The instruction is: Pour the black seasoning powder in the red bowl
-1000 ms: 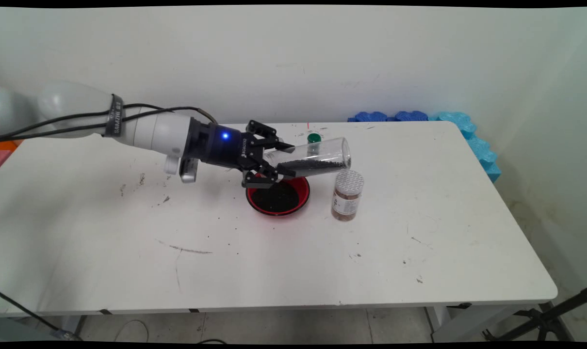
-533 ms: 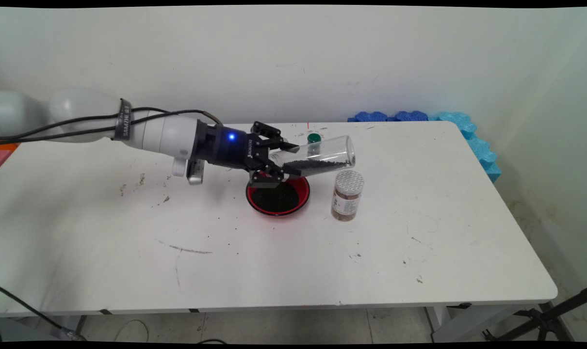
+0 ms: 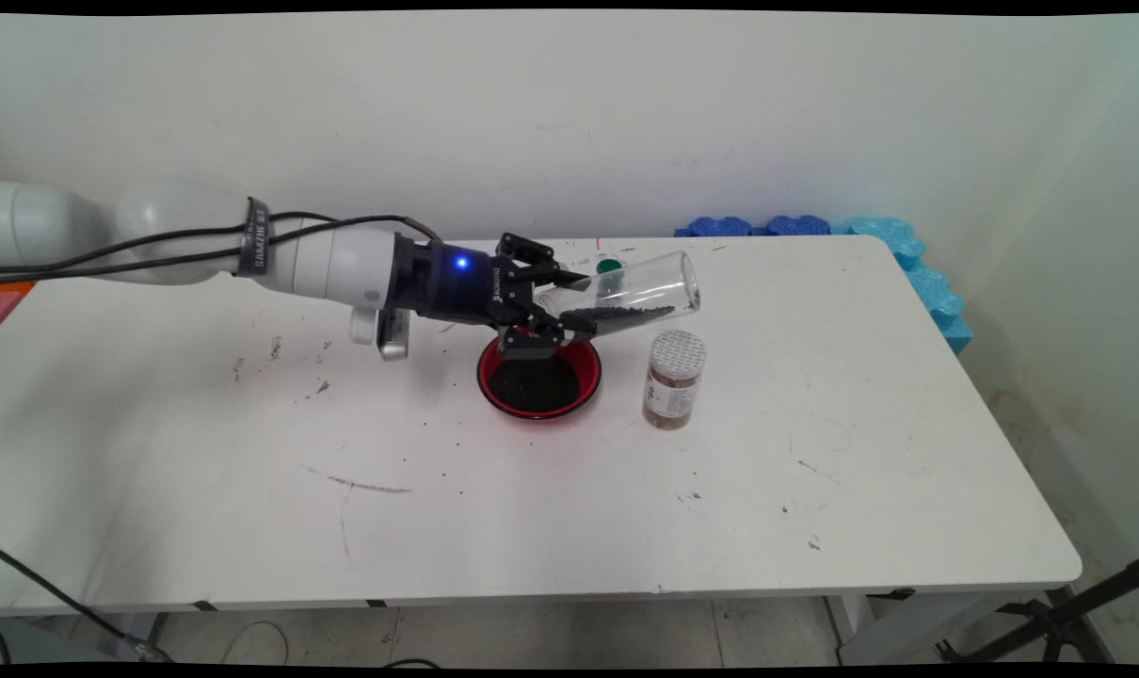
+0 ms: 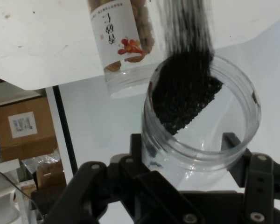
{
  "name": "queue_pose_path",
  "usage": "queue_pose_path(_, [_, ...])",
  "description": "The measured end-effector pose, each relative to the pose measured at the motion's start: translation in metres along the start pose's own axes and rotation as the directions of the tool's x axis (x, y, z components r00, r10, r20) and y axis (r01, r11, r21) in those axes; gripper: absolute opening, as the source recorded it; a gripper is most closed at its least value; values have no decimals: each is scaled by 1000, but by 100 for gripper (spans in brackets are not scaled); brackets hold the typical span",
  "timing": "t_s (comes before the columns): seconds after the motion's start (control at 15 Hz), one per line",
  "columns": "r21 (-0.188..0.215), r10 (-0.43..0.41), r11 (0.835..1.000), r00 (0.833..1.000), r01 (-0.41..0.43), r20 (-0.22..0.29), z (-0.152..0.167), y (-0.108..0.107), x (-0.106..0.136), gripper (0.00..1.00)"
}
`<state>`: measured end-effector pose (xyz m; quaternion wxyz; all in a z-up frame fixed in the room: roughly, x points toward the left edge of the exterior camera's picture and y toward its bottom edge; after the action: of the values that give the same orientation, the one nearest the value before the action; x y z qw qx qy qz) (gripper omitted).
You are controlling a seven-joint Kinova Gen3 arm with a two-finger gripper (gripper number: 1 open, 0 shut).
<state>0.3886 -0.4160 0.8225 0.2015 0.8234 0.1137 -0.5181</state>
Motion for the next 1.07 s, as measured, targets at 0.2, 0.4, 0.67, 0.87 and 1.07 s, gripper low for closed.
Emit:
queue_pose_path(0.2, [-10,-9,1000,1000,9,11,5,0,0,0])
queue_pose_path(0.4, [-21,-17,1000,1000,18,22,8,0,0,0])
queue_pose_path(0.67, [-28,-24,999,999,25,32,10,0,0,0])
queue_pose_path(0.87, [-35,-31,999,999,33,41,10,0,0,0])
queue_pose_path(1.07, [-40,-36,998,998,38,50,9,0,-1,0])
